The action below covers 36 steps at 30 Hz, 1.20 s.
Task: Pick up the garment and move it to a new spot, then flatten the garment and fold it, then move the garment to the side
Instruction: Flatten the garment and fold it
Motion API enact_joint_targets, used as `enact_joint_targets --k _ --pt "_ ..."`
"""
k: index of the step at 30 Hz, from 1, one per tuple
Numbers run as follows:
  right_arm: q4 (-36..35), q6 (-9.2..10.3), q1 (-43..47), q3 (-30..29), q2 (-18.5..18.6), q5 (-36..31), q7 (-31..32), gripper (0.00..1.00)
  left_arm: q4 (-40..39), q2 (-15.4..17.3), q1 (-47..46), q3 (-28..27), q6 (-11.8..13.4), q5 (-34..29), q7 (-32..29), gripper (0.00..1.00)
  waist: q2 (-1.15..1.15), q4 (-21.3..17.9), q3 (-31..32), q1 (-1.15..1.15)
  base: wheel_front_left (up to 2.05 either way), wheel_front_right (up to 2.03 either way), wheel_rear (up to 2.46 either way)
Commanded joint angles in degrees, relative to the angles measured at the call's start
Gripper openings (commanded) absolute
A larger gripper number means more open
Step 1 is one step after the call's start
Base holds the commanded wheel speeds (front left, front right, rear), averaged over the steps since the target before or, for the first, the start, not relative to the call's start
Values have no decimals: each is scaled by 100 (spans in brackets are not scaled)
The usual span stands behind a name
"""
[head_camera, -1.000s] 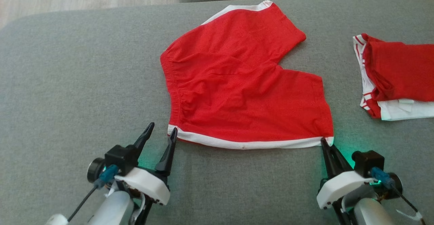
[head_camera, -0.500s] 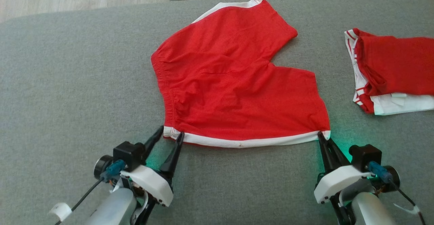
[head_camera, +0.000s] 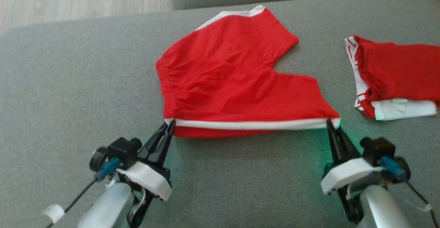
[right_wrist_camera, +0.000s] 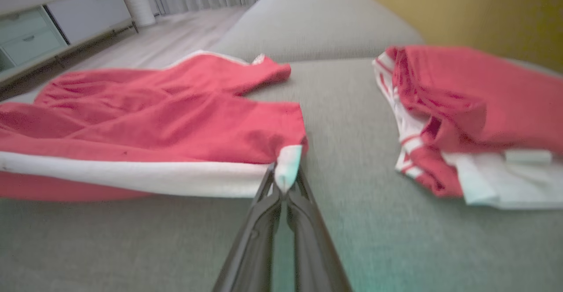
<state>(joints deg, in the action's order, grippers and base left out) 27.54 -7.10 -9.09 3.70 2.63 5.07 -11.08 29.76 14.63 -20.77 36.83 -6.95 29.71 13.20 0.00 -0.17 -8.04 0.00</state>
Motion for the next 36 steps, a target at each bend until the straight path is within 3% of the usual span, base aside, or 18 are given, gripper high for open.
enact_joint_targets --k 1,14,19,28,32,36 --pt "-263 -39 -316 96 25 25 -79 0 -225 204 -316 -278 74 -49 87 0 0 -8 78 0 0 0 0" --pt "-1987 -39 -1409 345 412 358 555 0 -1960 568 -1141 -783 499 -198 -115 0 0 -34 840 0 0 0 0" --pt "-2763 -39 -1357 259 451 331 998 0 -2877 825 -1177 -930 753 -193 -599 0 0 -54 1023 0 0 0 0" --pt "-4267 -39 -1103 47 209 352 1987 0 -4350 1292 -1134 -1204 1249 14 -1893 0 0 -145 975 0 0 0 0" --pt "-4110 -39 -1579 86 177 427 2338 0 -4114 1319 -1554 -1267 1163 226 -2301 0 0 -230 673 0 0 0 0" --pt "-3430 -39 -2554 131 162 570 2455 0 -3325 1329 -2391 -1326 810 378 -2469 0 0 -310 25 0 0 0 0"
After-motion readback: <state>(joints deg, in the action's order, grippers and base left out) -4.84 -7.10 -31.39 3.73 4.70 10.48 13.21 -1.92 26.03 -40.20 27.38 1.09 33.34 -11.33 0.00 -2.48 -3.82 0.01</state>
